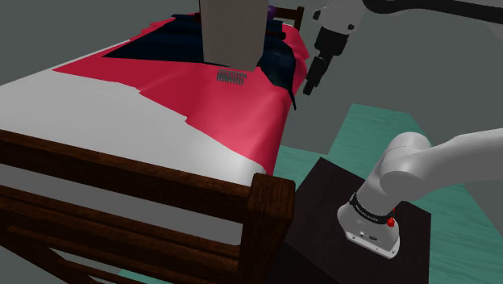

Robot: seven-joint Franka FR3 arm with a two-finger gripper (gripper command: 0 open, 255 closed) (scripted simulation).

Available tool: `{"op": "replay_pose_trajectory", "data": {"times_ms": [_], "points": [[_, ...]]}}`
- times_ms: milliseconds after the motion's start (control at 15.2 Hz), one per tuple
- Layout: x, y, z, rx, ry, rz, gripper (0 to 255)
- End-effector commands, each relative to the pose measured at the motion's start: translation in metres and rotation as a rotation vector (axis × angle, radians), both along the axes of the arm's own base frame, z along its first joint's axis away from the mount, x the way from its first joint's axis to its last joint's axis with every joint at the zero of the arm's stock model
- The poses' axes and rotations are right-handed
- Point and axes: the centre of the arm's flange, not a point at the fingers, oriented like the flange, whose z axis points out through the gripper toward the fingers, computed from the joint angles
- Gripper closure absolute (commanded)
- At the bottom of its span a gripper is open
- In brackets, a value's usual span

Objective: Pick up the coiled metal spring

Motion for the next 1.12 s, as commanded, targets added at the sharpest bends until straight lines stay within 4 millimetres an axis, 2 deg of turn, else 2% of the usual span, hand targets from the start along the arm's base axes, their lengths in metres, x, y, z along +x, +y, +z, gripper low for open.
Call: {"op": "replay_pose_trajectory", "data": {"times_ms": [0, 1056], "points": [[0.0, 0.0, 0.0, 0.0, 0.0, 0.0, 0], [0.211, -0.03, -0.028, -0.02, 0.019, 0.063, 0]]}}
